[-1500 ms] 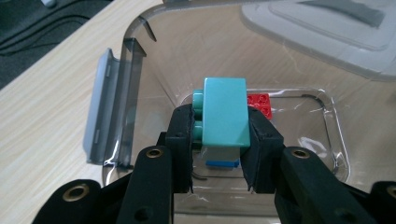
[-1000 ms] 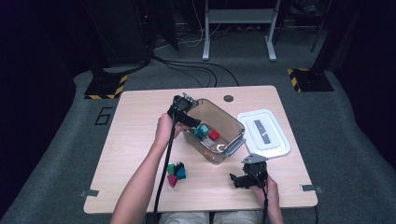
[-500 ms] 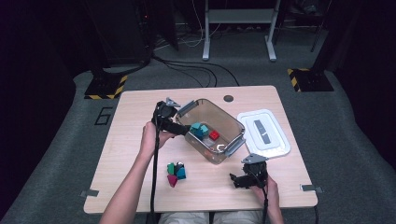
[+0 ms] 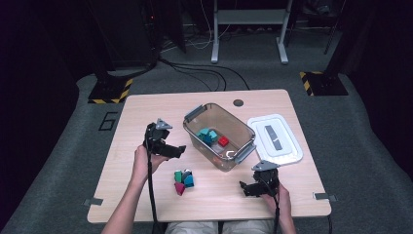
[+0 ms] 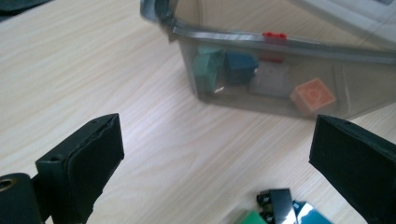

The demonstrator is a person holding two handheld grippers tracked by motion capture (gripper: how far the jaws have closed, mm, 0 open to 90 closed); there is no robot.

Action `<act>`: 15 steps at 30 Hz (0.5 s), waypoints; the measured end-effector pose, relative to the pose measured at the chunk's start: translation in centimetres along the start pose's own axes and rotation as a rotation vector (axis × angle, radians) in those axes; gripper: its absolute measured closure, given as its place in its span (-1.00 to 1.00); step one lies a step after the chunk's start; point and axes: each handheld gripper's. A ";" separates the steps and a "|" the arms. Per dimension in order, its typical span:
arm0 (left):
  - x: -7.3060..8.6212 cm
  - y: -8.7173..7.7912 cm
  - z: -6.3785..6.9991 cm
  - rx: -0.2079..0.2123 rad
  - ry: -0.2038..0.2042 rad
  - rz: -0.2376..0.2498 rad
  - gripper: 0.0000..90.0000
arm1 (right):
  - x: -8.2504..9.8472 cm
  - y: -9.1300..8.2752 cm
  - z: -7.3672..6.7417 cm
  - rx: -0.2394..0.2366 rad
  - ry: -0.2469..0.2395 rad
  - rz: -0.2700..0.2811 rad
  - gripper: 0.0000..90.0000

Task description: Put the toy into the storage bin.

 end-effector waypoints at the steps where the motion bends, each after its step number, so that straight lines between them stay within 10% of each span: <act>1: 0.8 0.4 -0.2 0.004 -0.021 0.005 -0.94 | 0.0 0.0 0.0 0.000 -0.002 0.000 -0.94; 15: 5.7 4.0 0.7 0.039 -0.046 -0.084 -0.94 | 0.0 0.0 0.0 0.001 -0.003 0.000 -0.94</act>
Point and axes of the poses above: each handheld gripper's, and its own axes: y roughly forward along the jaws, x roughly out of its underside, z roughly to its right, and after that the axes turned 15 degrees about -z, right-handed
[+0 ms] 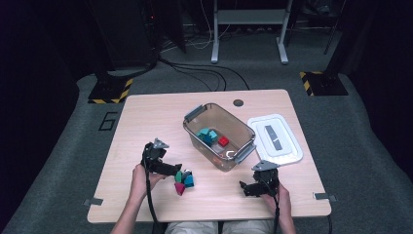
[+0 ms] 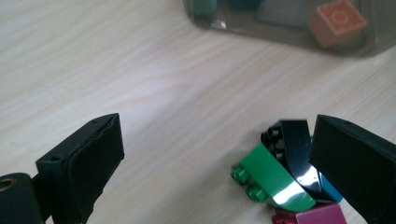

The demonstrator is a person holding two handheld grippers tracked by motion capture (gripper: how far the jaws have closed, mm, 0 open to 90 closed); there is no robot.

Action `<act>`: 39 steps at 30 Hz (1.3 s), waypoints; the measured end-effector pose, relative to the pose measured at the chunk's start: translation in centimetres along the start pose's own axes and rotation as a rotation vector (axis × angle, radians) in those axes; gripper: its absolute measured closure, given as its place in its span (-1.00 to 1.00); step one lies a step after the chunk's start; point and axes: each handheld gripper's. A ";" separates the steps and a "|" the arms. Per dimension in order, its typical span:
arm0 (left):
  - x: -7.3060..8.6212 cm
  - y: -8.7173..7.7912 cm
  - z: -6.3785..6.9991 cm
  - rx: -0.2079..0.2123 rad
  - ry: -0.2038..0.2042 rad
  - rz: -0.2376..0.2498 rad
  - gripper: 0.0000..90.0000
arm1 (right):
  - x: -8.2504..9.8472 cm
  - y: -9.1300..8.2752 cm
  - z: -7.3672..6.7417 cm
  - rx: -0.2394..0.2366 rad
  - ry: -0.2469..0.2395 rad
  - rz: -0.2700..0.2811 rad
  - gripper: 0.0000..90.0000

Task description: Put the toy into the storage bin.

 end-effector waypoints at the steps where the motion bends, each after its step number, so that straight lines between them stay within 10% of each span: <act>1: 0.2 0.2 0.0 0.004 0.001 -0.008 -0.94 | 0.0 0.0 0.0 0.000 0.002 0.000 -0.94; 23: 1.2 2.3 -0.1 0.008 -0.016 -0.062 -0.93 | 0.0 0.0 0.0 0.000 -0.001 0.000 -0.94; 36: 2.1 1.5 -2.9 -0.047 -0.117 -0.046 -0.93 | 0.0 0.0 0.0 0.000 -0.001 0.000 -0.95; 39: 2.5 1.3 -2.8 0.009 -0.108 -0.004 -0.92 | 0.0 0.0 0.0 0.000 -0.001 0.000 -0.95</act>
Point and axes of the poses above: each handheld gripper's, and its own axes: y roughly forward along the jaws, x roughly out of its underside, z roughly to its right, and after that the axes turned 15 degrees about -z, right-handed
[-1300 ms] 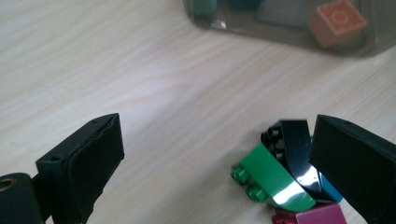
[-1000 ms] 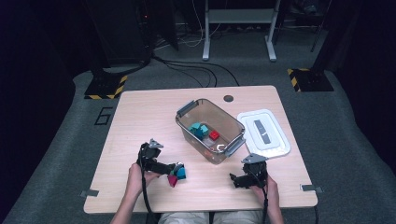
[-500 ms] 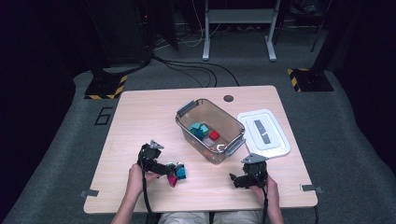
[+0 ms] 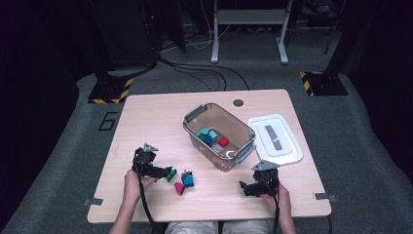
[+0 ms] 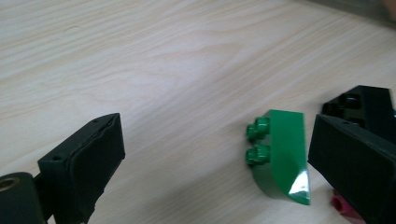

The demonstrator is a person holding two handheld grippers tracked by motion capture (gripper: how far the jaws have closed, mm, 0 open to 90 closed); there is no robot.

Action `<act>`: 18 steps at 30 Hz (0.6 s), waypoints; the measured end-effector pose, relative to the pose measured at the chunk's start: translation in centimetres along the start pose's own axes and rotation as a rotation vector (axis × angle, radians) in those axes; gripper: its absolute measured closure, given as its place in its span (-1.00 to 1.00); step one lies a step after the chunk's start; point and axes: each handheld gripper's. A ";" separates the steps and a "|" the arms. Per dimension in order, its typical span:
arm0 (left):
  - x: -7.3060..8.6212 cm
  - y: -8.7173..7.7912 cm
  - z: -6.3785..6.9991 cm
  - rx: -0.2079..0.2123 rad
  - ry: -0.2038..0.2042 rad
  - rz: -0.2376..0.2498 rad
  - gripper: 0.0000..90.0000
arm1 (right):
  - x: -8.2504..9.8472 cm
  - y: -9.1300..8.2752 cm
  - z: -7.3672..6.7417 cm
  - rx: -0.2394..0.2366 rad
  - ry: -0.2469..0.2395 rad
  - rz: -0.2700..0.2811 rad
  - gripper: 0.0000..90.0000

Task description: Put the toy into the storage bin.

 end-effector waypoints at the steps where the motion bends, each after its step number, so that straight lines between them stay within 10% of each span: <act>1: 0.0 0.0 0.0 0.000 0.000 0.000 -0.92 | 0.0 0.0 0.0 0.000 0.000 0.000 -0.95; 13: 0.7 2.6 0.9 0.044 0.025 -0.031 -0.90 | 0.0 0.0 0.0 0.001 0.002 0.000 -0.95; 18: 1.0 2.5 1.2 0.010 0.072 -0.015 -0.51 | 0.0 0.0 0.0 0.001 0.002 0.000 -0.95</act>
Point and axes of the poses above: each handheld gripper's, and its own axes: y roughly forward along the jaws, x roughly out of its underside, z roughly to its right, and after that the axes turned 15 degrees about -z, right-handed
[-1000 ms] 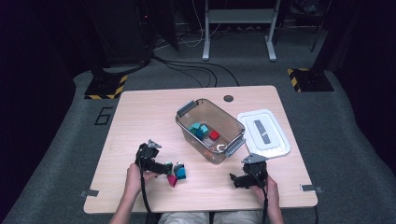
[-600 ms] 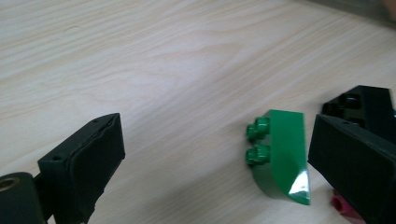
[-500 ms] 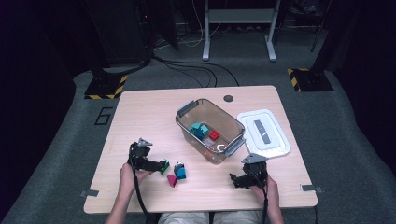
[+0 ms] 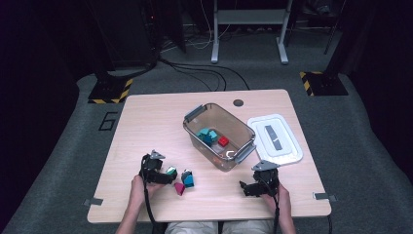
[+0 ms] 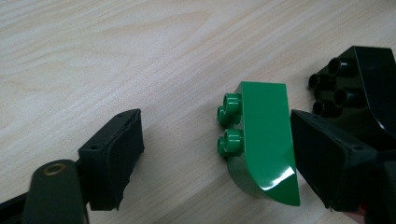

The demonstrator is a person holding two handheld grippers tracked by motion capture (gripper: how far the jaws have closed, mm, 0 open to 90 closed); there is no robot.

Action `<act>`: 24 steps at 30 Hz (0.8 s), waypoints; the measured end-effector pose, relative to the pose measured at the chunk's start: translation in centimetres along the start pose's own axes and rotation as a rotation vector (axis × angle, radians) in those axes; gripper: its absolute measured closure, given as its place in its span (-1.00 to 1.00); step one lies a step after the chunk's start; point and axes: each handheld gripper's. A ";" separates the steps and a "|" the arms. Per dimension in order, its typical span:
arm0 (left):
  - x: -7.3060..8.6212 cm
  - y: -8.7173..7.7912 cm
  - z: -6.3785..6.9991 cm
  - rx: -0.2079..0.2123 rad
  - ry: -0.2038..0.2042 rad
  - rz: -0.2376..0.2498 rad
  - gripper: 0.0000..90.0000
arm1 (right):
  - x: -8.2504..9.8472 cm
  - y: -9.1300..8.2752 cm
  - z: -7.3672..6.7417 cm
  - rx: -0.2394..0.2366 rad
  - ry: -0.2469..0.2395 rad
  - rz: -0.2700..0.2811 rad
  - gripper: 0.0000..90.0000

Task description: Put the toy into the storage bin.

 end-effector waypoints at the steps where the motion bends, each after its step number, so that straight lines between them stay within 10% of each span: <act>1: 0.0 0.0 0.0 0.000 0.000 0.000 -0.33 | 0.0 0.0 0.0 0.000 0.000 0.000 -0.95; 9: 0.2 -0.1 1.1 -0.036 0.063 0.024 0.38 | 0.0 0.0 0.0 0.000 -0.001 0.000 -0.95; 24: -0.3 -1.7 0.7 -0.020 0.066 0.059 0.46 | 0.0 0.0 0.0 -0.001 0.002 0.000 -0.95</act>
Point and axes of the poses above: each handheld gripper's, and its own axes: y roughly forward along the jaws, x roughly out of its underside, z roughly to its right, and after that the axes turned 15 degrees about -z, right-handed
